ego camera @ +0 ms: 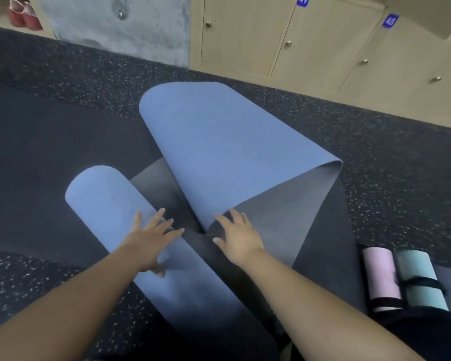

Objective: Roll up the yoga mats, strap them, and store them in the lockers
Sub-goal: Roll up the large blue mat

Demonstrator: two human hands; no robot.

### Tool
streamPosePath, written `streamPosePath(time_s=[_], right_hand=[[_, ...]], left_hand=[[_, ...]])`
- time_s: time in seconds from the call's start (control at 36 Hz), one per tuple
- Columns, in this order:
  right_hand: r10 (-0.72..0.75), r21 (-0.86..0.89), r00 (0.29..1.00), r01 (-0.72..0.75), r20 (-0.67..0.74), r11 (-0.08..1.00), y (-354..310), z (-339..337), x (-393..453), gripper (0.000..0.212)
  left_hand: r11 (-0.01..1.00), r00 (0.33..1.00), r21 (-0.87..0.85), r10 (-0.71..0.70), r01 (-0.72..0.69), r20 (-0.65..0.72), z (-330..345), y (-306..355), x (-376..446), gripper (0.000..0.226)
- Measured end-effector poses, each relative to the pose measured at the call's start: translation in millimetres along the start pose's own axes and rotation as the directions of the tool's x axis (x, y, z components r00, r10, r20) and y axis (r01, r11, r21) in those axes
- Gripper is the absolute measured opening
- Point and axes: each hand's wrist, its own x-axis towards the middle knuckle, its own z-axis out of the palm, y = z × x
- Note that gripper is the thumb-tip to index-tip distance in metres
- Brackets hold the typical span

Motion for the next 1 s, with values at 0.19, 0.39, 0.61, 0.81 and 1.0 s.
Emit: streamPosePath(time_s=[0.19,0.39,0.61,0.81,1.0], right_hand=[[0.079,0.022,0.997,-0.08,0.026,0.997,-2.6,1.8,22.1,0.064],[0.158,0.257,0.987,-0.161,0.033,0.953,-9.5,1.8,57.2,0.068],[0.12,0.395,0.918,0.043,-0.379,0.918,-11.0,-23.3,75.6,0.047],[0.125,0.484,0.815,0.206,-0.566,0.851,-40.9,-58.0,87.4,0.032],[0.246,0.661,0.884,0.09,-0.398,0.745,-44.4,-67.0,80.7,0.072]], left_hand=[[0.993,0.996,0.085,0.084,-0.085,0.013,20.8,-2.5,4.4,0.092],[0.999,0.992,0.029,0.023,-0.02,-0.125,32.0,-10.4,4.0,0.057],[0.989,0.986,-0.14,-0.071,0.05,-0.151,54.4,-16.2,3.4,0.034],[0.967,0.969,-0.246,-0.124,0.07,-0.214,51.9,-24.0,-3.0,0.066],[0.972,0.977,-0.223,0.024,-0.072,-0.213,39.8,-21.0,-10.7,0.076]])
